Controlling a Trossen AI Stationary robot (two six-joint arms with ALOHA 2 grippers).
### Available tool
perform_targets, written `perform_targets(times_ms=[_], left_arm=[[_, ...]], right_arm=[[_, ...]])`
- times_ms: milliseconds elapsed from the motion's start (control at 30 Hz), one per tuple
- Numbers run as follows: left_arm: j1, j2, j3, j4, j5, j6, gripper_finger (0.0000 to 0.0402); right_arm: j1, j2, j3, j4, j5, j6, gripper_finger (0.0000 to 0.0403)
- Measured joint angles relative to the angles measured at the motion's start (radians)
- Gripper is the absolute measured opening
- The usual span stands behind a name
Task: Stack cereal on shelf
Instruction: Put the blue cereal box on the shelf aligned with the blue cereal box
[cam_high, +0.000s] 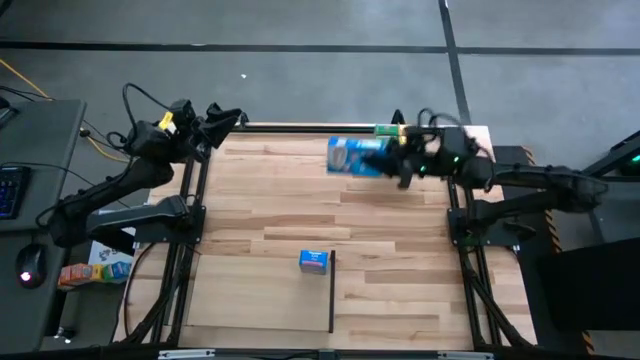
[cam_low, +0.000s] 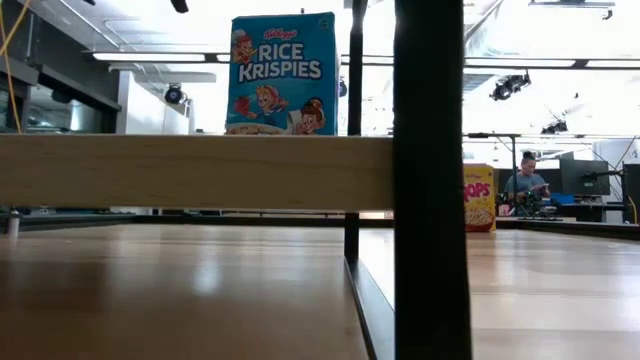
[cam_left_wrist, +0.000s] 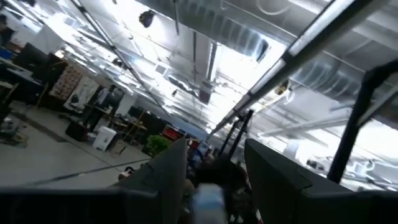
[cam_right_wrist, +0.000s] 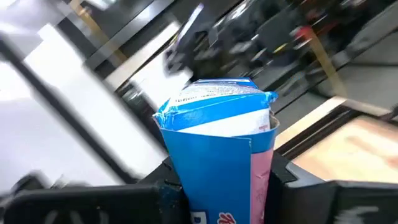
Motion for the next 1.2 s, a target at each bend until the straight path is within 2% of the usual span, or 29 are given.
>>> perform_targets(times_ms=[100, 167, 333, 500, 700, 800, 967, 1033, 1067, 1200], left_arm=[[-0.011, 0.000, 0.000, -0.004, -0.026, 0.002, 0.0155], [-0.011, 0.000, 0.000, -0.004, -0.045, 0.009, 0.0155], [-0.011, 0.006, 0.000, -0.007, -0.086, 0.009, 0.0155], [-0.011, 0.009, 0.000, -0.008, -0.075, 0.018, 0.0155], [-0.011, 0.009, 0.000, -0.032, -0.065, 0.095, 0.0155], [-0.010, 0.009, 0.000, -0.062, 0.016, 0.127, 0.0155], [-0.010, 0.009, 0.000, -0.171, 0.254, 0.205, 0.0155], [-0.011, 0.009, 0.000, -0.231, 0.307, 0.227, 0.0155], [-0.011, 0.009, 0.000, -0.260, 0.322, 0.230, 0.0155], [-0.011, 0.009, 0.000, -0.334, 0.333, 0.265, 0.0155]], right_arm=[[0.105, 0.075, 0.069, -0.028, 0.003, -0.049, 0.0085], [0.168, 0.132, 0.167, -0.109, 0.002, -0.095, 0.0085], [0.291, 0.301, 0.489, -0.518, 0.012, -0.225, 0.0085], [0.377, 0.475, 0.776, -0.870, 0.029, -0.195, 0.0085], [0.459, 0.692, 1.064, -1.101, 0.055, -0.122, 0.0085], [0.491, 0.798, 1.193, -1.198, 0.056, -0.074, 0.0085], [0.524, 0.972, 1.409, -1.351, 0.052, 0.048, 0.0085], [0.534, 1.034, 1.494, -1.413, 0.052, 0.087, 0.0085], [0.538, 1.059, 1.512, -1.426, 0.050, 0.104, 0.0085], [0.544, 1.067, 1.437, -1.399, 0.010, 0.202, 0.0085]])
